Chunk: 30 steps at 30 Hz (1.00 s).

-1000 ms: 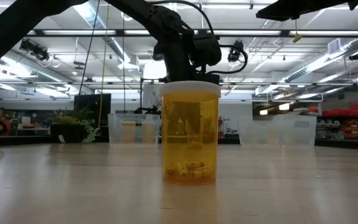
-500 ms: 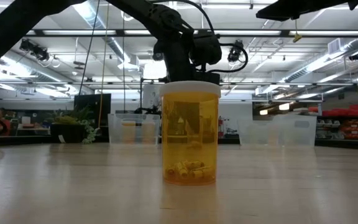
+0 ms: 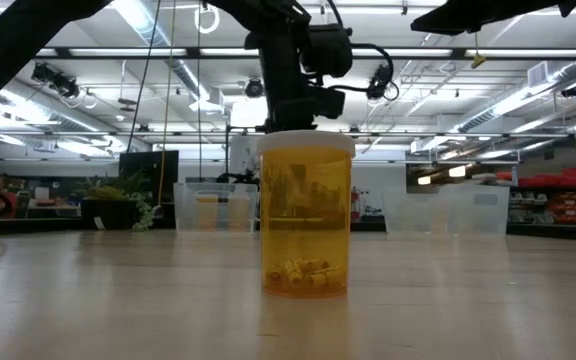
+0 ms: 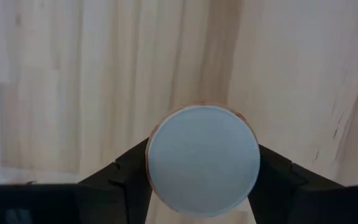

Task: Pick and place medicine bottles into bin by pill shape (circle, oval)
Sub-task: Put the big pill bottle into the left transparent bin

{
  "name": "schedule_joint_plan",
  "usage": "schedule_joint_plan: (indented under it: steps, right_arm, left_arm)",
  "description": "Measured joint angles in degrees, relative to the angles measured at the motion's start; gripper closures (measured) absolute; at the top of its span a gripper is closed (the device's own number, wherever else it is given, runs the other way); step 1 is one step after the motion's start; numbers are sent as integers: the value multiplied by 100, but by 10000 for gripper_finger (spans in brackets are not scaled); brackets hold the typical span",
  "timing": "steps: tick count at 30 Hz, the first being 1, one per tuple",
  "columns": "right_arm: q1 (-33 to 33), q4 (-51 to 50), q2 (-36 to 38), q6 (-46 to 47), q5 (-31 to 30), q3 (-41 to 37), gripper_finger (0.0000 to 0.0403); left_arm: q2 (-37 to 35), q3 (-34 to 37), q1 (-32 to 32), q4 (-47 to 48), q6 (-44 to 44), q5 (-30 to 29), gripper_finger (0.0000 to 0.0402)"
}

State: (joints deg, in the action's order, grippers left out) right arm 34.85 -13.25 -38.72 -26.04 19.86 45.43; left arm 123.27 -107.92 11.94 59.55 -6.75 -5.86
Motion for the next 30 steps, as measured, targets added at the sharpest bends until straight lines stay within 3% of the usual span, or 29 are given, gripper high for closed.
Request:
schedule_joint_plan:
  steps: [9, 24, 30]
  right_arm:
    - [0, 2, 0, 0, 0, 0, 242]
    - [0, -51, 2, -4, 0, 0, 242]
    - [2, -81, 2, -7, 0, 0, 242]
  left_arm:
    - [-395, -40, 40, 652, 125, -590, 187]
    - [-868, -39, 707, 973, 346, -705, 191]
    - [-927, 404, 1029, 1018, 503, -831, 186]
